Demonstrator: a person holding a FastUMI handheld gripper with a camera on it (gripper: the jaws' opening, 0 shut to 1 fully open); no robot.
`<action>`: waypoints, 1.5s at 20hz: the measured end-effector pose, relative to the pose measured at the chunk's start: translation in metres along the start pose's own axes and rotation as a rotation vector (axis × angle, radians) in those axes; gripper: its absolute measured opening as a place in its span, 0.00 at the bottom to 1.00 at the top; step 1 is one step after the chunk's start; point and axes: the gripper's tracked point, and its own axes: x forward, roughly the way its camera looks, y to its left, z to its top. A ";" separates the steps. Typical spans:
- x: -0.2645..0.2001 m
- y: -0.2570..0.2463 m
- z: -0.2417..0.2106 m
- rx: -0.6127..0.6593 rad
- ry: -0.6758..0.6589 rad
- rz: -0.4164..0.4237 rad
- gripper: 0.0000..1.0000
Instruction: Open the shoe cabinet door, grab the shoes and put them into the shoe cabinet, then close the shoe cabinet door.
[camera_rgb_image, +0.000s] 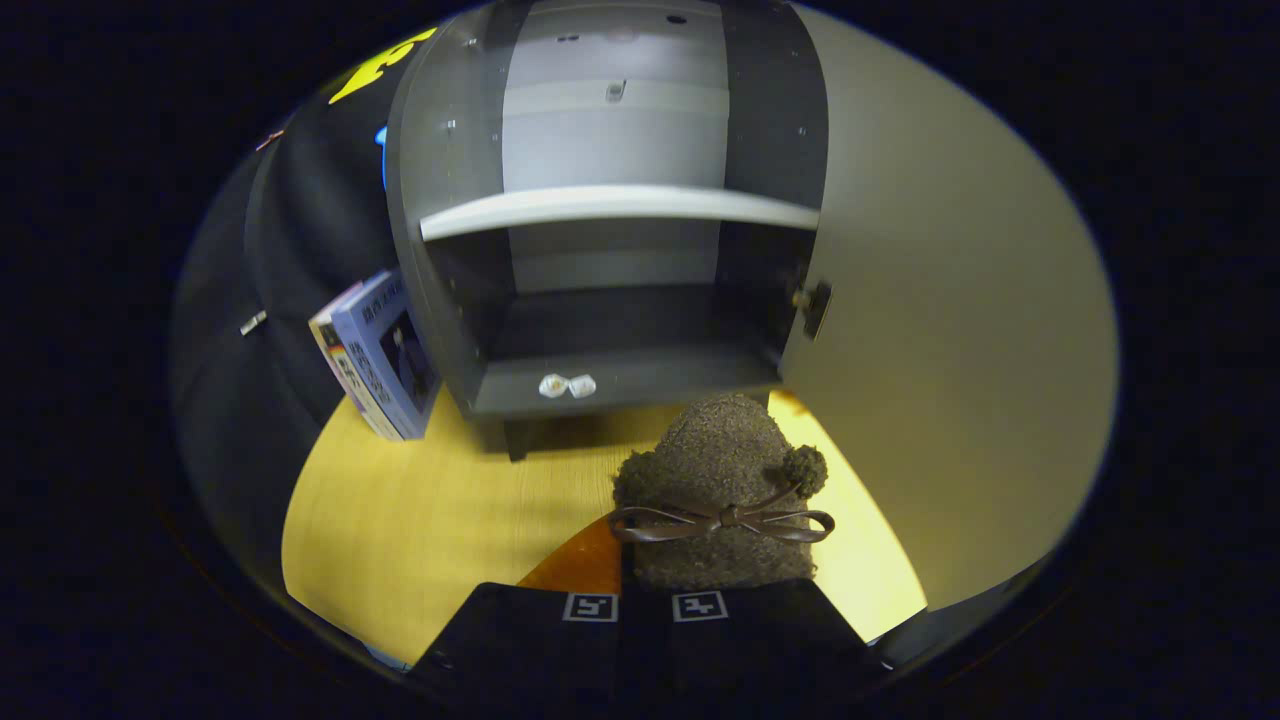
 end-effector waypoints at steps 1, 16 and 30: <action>-0.006 0.001 0.015 0.000 -0.018 -0.002 0.05; -0.009 0.040 0.193 -0.103 -0.221 0.104 0.05; 0.084 0.057 0.313 -0.140 -0.201 0.137 0.05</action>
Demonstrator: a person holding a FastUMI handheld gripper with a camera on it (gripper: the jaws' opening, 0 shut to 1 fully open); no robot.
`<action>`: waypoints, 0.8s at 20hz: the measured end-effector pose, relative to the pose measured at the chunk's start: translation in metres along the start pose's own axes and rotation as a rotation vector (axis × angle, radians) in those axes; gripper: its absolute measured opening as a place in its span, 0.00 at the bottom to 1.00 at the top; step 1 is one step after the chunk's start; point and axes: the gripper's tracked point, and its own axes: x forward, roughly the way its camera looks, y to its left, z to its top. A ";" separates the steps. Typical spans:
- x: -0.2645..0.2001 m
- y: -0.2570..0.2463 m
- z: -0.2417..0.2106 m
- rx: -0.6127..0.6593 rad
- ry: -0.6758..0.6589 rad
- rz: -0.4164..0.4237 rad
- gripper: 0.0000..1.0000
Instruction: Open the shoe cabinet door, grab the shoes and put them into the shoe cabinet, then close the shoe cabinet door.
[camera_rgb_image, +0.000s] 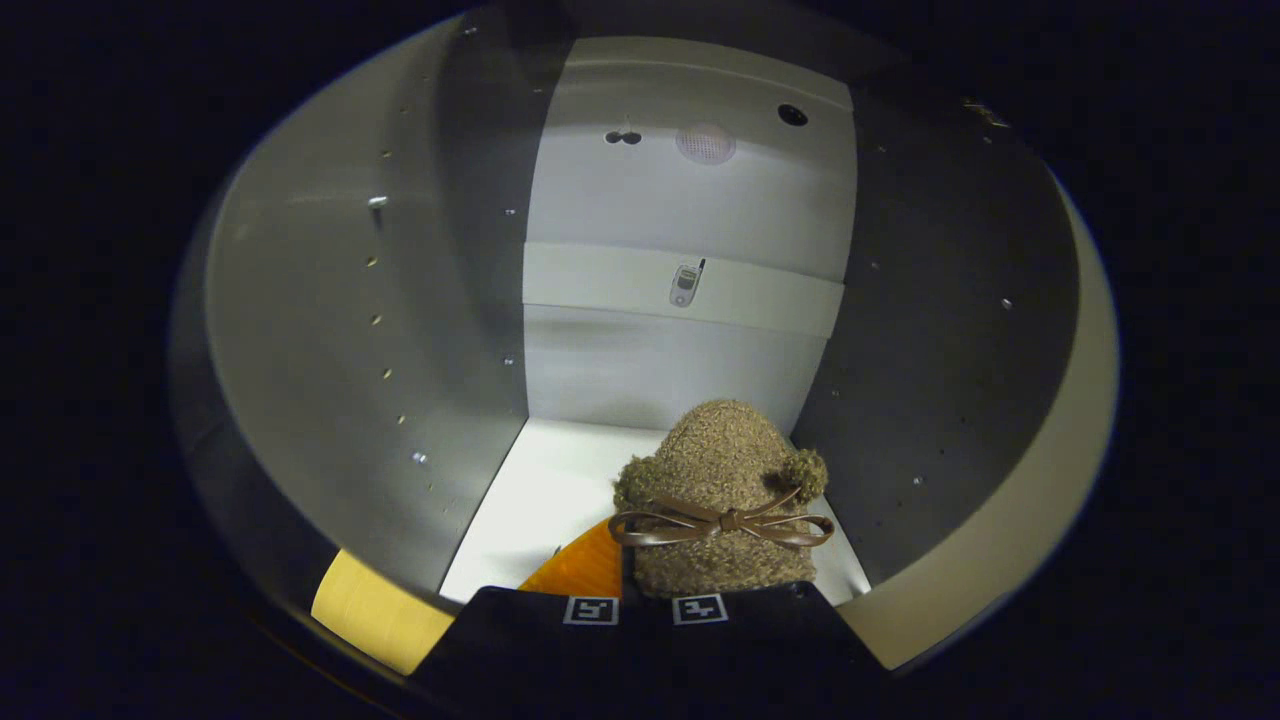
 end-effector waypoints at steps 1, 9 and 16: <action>0.013 -0.001 0.005 0.011 0.007 0.003 0.05; 0.107 -0.006 -0.035 0.047 0.187 0.018 0.05; 0.140 0.001 -0.043 0.057 0.198 0.049 0.04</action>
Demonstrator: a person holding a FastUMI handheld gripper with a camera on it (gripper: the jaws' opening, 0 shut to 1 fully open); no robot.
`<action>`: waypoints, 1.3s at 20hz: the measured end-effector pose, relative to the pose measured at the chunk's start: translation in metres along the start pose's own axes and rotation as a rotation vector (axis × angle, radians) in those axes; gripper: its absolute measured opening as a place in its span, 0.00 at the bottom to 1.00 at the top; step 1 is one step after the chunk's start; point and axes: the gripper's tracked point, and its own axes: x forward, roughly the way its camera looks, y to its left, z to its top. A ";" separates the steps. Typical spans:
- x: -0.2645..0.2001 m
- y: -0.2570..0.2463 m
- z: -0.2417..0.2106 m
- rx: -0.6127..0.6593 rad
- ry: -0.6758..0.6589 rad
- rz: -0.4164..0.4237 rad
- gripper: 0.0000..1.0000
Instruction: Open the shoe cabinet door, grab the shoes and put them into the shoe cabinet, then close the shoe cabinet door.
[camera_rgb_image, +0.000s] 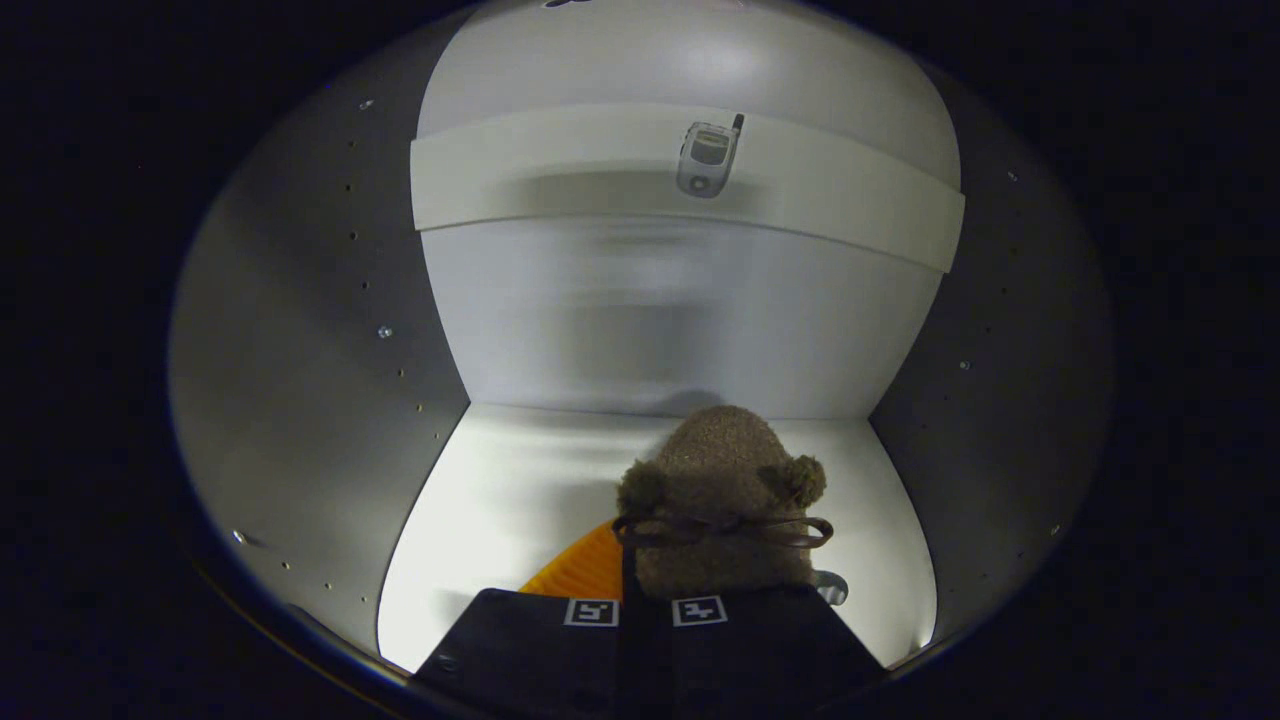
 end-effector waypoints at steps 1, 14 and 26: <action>-0.001 -0.002 -0.002 0.008 0.013 -0.005 0.05; -0.050 -0.001 -0.008 0.022 -0.037 -0.046 0.80; -0.232 -0.024 -0.010 0.054 -0.288 -0.137 0.99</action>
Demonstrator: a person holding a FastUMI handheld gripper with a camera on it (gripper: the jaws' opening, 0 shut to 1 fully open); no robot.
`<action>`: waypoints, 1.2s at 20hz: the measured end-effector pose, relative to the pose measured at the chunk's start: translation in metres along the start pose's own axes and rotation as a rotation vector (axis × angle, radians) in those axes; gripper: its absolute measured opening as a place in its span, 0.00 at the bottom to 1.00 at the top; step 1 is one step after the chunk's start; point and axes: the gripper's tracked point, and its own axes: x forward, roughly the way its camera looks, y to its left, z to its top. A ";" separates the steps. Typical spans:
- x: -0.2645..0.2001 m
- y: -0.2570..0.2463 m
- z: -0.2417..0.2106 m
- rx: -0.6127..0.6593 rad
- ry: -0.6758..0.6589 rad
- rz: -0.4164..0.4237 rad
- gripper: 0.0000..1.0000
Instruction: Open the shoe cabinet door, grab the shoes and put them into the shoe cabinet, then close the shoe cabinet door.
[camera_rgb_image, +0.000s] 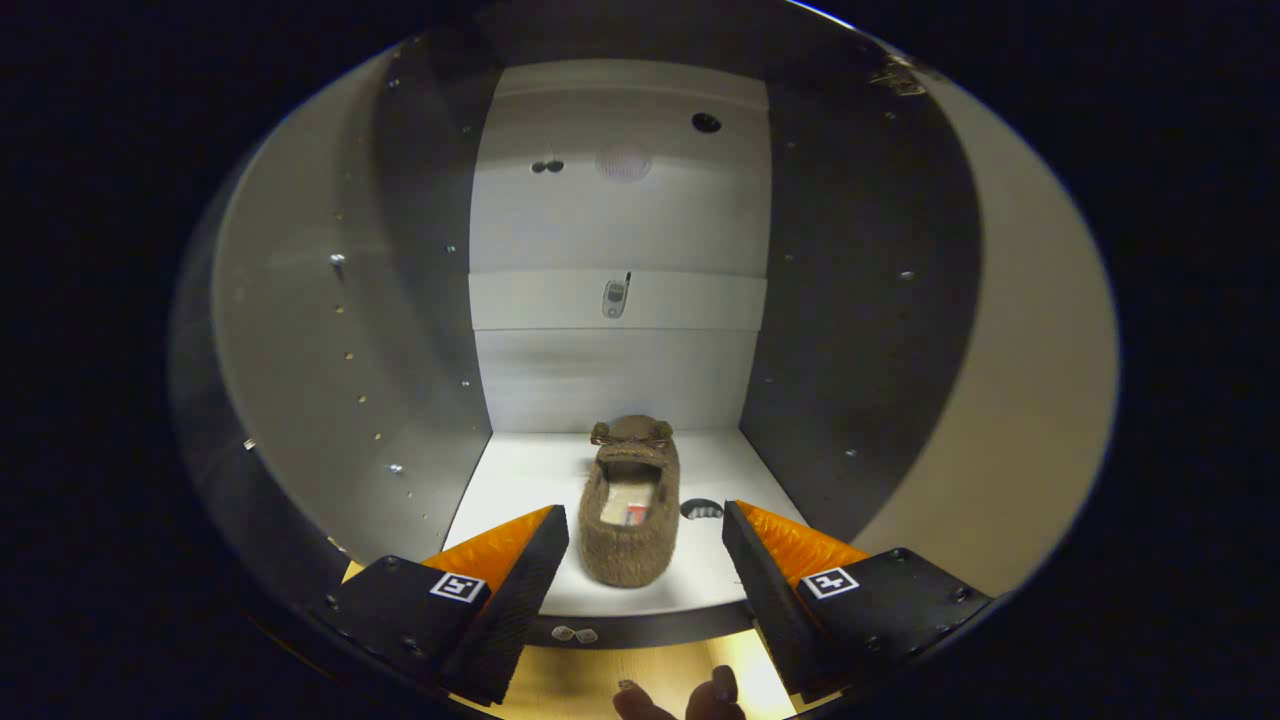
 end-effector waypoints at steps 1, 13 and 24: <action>-0.019 -0.001 0.005 0.010 -0.038 0.011 0.98; -0.252 -0.050 -0.005 0.077 -0.213 0.020 0.98; -0.355 -0.199 -0.045 0.157 -0.265 -0.335 0.99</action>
